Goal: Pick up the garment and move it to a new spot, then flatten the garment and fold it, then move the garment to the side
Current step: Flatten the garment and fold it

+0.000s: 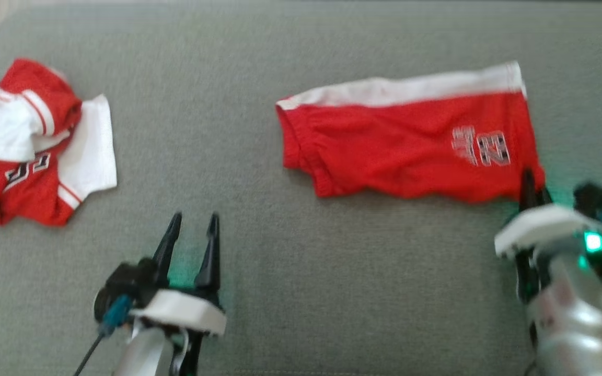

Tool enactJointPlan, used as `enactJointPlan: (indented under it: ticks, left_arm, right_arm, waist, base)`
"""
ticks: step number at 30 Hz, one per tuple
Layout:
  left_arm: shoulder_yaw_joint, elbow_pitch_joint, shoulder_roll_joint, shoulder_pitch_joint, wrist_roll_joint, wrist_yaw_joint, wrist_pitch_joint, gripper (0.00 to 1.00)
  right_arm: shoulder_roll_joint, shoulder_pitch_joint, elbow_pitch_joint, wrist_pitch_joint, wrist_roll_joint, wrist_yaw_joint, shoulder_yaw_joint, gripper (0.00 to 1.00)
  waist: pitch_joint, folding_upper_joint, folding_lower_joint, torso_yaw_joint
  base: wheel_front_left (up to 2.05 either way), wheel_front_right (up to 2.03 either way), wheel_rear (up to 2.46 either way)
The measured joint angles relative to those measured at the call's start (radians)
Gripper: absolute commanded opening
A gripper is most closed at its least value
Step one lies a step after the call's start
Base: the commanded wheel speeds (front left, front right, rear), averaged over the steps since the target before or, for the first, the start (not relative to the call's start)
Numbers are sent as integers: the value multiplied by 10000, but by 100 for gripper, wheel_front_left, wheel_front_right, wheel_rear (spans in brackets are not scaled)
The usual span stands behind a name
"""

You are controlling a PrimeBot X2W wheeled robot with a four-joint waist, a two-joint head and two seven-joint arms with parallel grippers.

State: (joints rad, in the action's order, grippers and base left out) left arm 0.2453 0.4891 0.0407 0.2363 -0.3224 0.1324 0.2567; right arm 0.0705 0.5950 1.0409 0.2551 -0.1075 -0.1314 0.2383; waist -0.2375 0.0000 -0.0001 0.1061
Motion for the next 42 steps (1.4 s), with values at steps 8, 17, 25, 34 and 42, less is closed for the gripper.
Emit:
enactJointPlan:
  ticks: [8,17,25,34,42]
  left_arm:
    - [-370,6,10,-979,159,0,0,100]
    - [-50,163,12,-938,125,0,-2,100]
    - [136,336,17,-988,-17,0,-2,100]
    - [-403,217,19,-1121,621,-61,-2,100]
    - [-857,-174,19,-1167,1340,-464,-2,100]
  right_arm:
    - [107,-1643,-1724,0,-989,0,-602,0]
    - [88,-347,-3135,0,-1151,0,-3185,0]
    - [-12,-223,-2840,0,-3937,0,-7804,100]
    - [-40,-628,-3020,0,-4307,0,-7520,100]
    - [-4,-2006,-3499,0,-2138,0,-4192,100]
  waist:
    - [752,0,-1,-408]
    - [629,0,2,175]
    - [844,0,2,1297]
    - [1079,0,1,927]
    - [1235,0,1,101]
  base:
    - [0,0,0]
    - [0,0,0]
    - [0,0,0]
    - [0,0,0]
    - [0,0,0]
